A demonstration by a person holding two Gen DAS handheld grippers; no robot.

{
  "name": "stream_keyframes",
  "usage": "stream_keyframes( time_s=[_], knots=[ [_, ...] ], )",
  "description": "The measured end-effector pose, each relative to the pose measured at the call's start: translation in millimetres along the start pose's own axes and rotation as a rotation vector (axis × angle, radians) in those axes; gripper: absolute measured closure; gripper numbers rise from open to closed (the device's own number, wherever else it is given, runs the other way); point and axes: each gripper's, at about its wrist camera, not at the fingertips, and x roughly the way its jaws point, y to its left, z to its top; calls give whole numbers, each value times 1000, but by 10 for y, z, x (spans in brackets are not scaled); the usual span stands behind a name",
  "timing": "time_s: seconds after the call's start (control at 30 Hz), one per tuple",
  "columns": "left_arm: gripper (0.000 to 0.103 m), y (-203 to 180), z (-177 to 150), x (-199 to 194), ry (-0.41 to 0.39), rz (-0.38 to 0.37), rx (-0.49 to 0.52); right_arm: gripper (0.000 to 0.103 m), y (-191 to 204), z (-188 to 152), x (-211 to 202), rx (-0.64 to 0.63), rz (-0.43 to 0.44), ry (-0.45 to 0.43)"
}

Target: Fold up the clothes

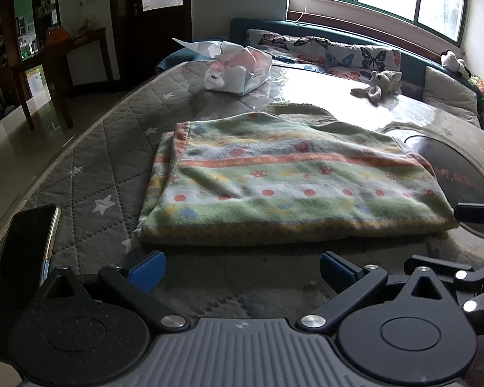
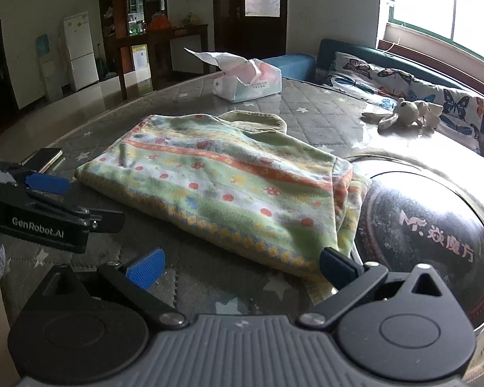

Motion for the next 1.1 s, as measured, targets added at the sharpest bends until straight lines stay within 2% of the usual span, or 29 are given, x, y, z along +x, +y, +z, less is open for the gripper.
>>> stream_keyframes(
  time_s=[1.1],
  knots=[
    [0,-78,-215,-156,-16,23,20,0,93,-199,-150,79,18,-26]
  ],
)
